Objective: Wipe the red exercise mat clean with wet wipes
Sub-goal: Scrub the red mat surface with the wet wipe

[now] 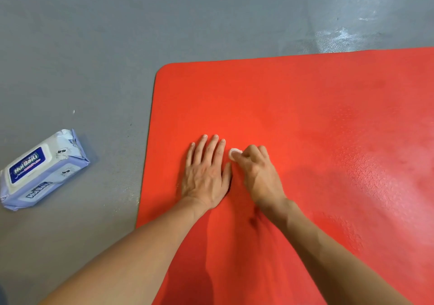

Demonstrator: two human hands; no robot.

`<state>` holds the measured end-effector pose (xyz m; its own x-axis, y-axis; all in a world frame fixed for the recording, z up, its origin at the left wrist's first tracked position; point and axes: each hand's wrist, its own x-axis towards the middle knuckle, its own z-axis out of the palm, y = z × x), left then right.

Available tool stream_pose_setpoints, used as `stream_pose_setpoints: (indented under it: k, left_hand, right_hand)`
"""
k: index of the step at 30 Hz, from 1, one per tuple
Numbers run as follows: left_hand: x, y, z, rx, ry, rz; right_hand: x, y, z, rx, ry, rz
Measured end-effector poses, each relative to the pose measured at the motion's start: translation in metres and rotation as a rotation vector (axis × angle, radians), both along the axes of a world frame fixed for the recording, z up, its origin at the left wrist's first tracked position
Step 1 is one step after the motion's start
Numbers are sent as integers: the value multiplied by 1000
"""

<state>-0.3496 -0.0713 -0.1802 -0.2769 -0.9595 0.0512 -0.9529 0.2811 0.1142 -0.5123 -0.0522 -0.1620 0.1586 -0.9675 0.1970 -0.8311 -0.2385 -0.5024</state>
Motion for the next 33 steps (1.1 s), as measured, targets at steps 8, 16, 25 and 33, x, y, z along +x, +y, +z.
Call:
stream_pose_setpoints:
  k: [8, 16, 25, 33]
  left_hand:
    - [-2, 1, 2, 0, -5, 15]
    - [1, -33, 9, -45, 62, -20]
    - [7, -34, -1, -18, 12, 78]
    - [6, -35, -2, -36, -10, 87]
  right_hand:
    - [-13, -39, -2, 20, -55, -495]
    - [-17, -30, 0, 1, 37, -124]
    - [22, -40, -6, 30, -34, -156]
    - [-43, -93, -9, 5, -4, -487]
